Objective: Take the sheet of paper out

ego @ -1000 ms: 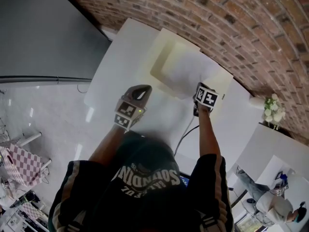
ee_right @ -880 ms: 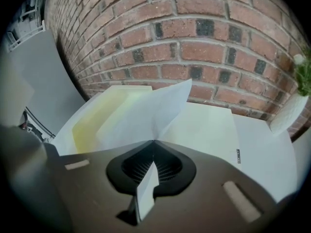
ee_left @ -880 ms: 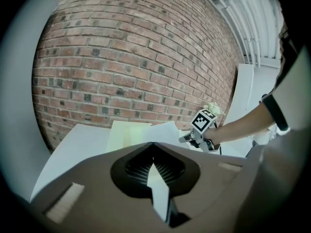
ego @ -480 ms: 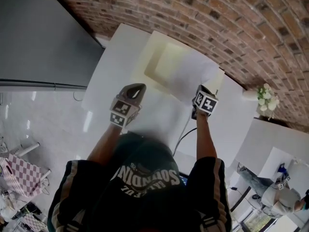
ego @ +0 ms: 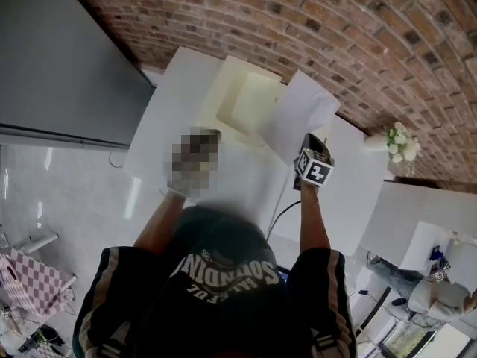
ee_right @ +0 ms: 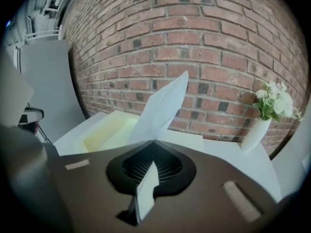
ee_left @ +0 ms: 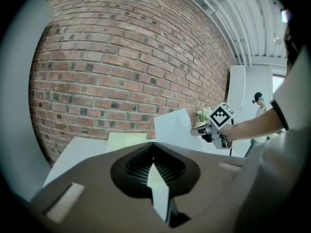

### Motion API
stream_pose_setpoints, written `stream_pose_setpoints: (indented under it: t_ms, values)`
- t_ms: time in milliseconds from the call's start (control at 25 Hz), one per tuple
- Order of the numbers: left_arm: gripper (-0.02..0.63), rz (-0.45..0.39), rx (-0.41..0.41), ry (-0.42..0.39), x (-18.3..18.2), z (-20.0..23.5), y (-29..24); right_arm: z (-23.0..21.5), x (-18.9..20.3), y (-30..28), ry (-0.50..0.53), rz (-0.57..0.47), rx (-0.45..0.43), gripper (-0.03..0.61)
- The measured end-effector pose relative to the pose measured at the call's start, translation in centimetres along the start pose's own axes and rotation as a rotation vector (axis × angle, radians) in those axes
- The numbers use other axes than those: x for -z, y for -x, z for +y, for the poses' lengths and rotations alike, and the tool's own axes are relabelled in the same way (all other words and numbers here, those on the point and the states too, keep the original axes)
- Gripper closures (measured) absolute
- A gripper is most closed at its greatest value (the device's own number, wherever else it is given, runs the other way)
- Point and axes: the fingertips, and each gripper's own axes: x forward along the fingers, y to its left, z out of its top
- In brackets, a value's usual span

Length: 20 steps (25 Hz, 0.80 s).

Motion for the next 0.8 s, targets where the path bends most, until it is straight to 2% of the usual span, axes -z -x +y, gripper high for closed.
stream_pose_setpoints:
  t_ms: [480,800]
  values:
    - [0.603,-0.049,-0.009,-0.027,-2.2,-0.2,0.4,4.3,-4.1,5.4,-0.012,-0.137,-0.126,0.575]
    - [0.603,-0.058,-0.015,-0.042,-2.7,-0.4,0.7,7.3,-4.7,7.5,0.008,-0.173,-0.208,0.575]
